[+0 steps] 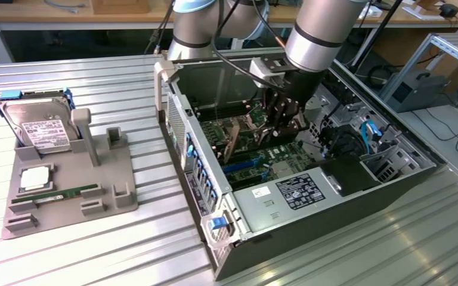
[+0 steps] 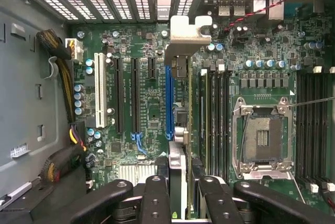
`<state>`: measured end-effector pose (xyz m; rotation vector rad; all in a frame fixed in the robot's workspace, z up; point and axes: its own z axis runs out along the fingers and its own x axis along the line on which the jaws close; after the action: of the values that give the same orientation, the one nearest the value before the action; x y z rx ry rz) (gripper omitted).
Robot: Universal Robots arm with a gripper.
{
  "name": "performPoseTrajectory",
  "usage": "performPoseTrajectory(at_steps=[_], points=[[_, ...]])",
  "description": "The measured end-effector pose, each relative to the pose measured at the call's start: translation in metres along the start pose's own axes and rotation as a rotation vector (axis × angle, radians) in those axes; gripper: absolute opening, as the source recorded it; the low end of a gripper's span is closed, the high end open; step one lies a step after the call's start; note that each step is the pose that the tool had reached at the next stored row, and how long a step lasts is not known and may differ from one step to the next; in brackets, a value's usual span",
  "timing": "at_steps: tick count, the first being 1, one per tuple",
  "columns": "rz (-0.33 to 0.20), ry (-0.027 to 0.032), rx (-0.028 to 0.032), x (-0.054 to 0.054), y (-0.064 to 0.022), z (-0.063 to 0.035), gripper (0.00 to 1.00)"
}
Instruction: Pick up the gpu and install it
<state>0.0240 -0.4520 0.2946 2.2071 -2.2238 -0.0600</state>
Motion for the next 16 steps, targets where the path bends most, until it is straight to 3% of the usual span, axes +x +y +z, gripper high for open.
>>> performPoseTrajectory(at_steps=[16], points=[[0.000, 0.0003, -0.0001, 0.0045, 0.0050, 0.0053, 0.27]])
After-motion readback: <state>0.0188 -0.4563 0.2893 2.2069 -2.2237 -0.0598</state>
